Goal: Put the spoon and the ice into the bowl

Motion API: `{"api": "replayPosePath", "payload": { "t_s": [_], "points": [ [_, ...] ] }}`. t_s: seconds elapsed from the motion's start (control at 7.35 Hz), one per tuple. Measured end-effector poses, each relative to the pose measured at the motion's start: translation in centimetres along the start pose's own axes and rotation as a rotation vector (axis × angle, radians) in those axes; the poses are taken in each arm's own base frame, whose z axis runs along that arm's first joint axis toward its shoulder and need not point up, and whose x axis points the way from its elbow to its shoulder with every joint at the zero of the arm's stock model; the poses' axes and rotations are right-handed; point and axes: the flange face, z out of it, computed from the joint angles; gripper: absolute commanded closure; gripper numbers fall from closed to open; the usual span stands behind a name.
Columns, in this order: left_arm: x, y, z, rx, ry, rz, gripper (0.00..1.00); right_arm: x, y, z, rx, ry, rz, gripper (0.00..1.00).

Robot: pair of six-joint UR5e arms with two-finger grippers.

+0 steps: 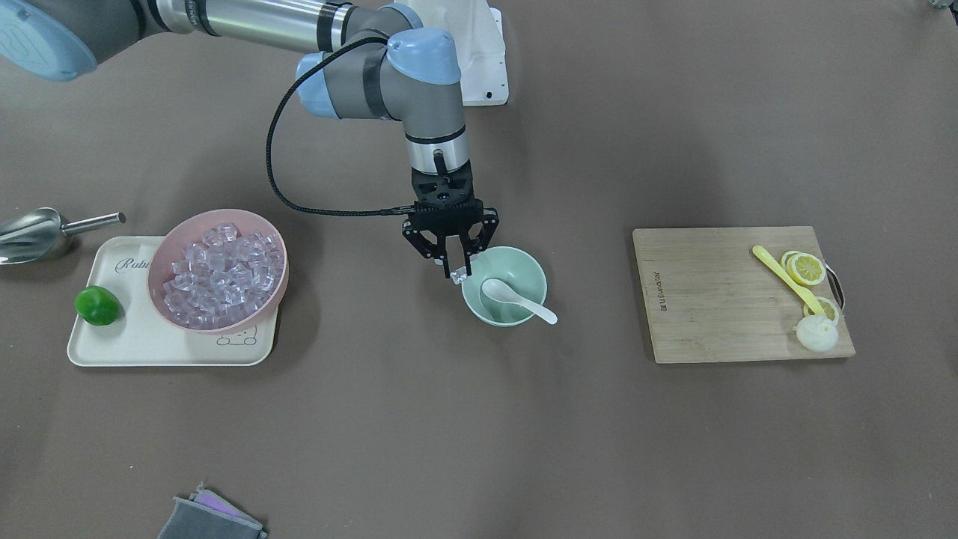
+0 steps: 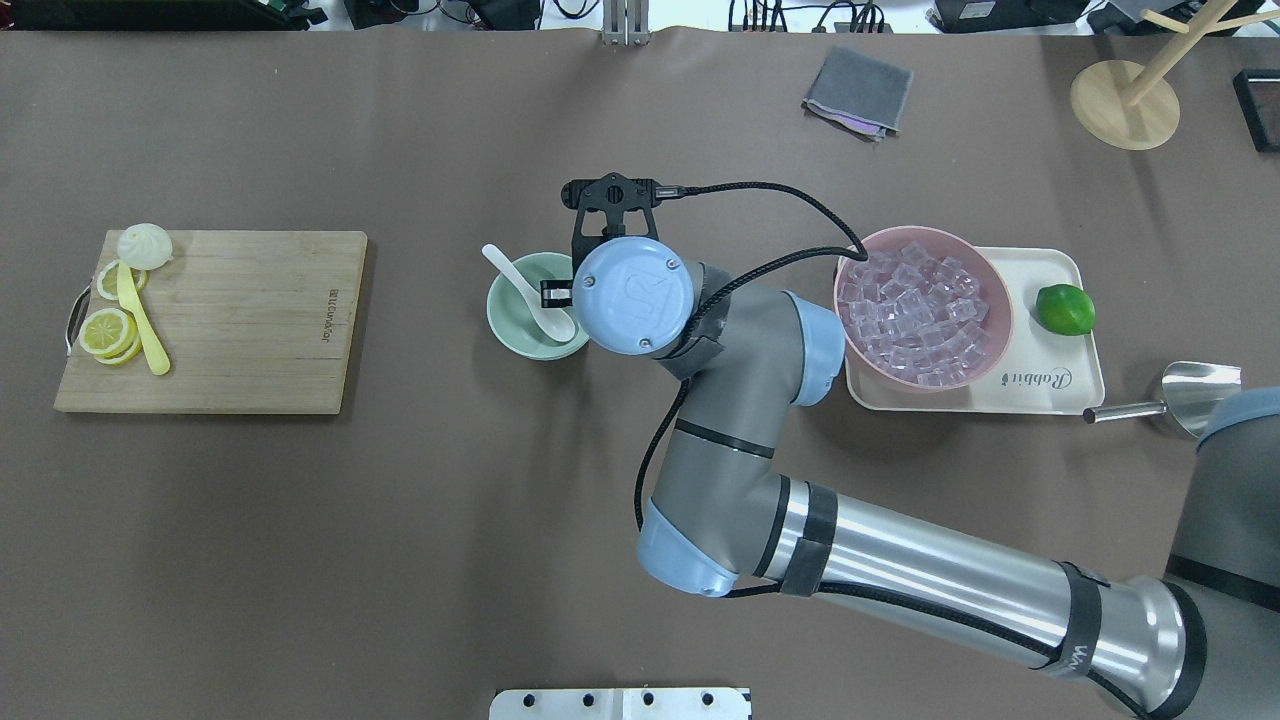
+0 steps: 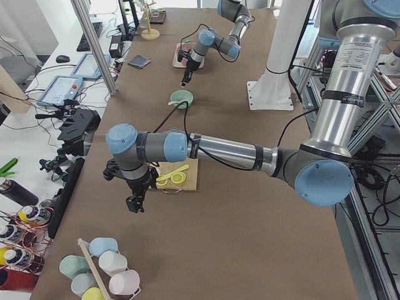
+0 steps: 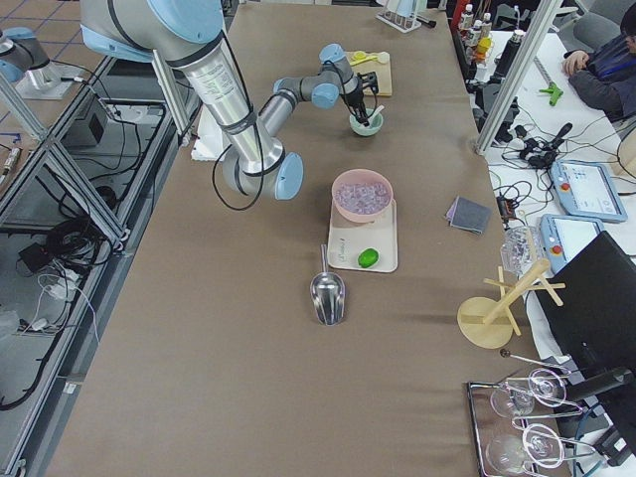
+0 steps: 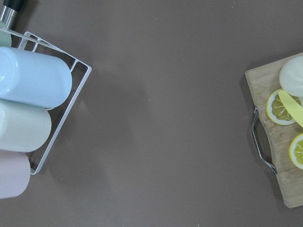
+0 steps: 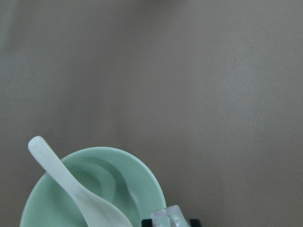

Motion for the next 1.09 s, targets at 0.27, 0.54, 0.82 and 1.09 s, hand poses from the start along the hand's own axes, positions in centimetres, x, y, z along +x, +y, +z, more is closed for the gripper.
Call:
{"api": "replayPosePath", "payload": {
  "t_s": [0.27,0.54,0.82,1.09],
  "points": [
    [-0.1,0.1,0.0,-0.001,0.001,-0.006,0.01,-2.1,1.7,1.0,-0.013,0.022,0.000,0.98],
    [-0.2,0.2,0.1,-0.001,0.001,-0.007,0.01,-2.7,2.8,1.9,-0.023,0.039,-0.009,0.29],
    [-0.2,0.2,0.2,-0.002,0.001,-0.007,0.01,-2.7,3.1,2.2,-0.025,0.044,-0.011,0.01],
    [-0.3,0.2,0.3,-0.006,0.003,-0.011,0.01,-2.8,2.4,1.6,-0.021,0.034,-0.005,0.01]
  ]
}}
